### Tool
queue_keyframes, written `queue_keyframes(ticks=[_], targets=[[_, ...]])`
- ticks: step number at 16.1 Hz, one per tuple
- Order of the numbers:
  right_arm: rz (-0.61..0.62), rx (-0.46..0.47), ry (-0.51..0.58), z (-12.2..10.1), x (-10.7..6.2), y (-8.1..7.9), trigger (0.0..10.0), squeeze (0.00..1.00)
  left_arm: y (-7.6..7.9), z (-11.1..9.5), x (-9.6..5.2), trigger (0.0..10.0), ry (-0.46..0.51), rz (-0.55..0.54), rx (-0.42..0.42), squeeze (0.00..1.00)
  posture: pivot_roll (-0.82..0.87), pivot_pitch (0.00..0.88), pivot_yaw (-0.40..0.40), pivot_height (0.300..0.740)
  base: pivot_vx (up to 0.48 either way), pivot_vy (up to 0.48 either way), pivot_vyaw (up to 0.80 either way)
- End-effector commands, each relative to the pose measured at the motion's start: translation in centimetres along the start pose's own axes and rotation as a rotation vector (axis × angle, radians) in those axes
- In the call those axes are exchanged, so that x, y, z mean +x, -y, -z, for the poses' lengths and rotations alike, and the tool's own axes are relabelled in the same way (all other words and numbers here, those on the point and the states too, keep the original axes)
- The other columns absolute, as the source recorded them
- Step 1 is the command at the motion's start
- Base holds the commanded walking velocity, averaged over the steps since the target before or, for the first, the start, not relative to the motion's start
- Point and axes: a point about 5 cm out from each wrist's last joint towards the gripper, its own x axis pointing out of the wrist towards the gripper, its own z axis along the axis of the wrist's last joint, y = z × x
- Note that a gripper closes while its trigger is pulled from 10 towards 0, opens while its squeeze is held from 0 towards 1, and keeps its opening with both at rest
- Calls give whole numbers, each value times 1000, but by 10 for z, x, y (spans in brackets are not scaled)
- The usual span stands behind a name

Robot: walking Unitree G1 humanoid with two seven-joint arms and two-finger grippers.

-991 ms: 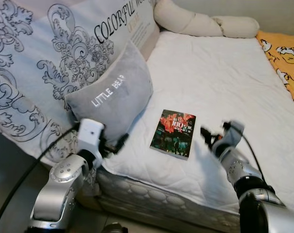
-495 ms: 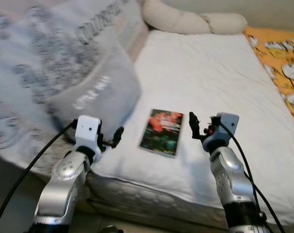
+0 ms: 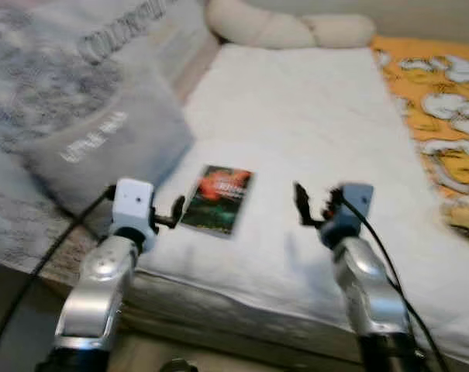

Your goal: Clean up the room

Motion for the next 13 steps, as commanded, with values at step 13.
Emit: queue_keyframes(ticks=[13], targets=[[28,-45,-9,-9,7,6,10000,1000,-3,-7,11,10000,5,-9,68,0,-37,0,43,740,0,-480,0]])
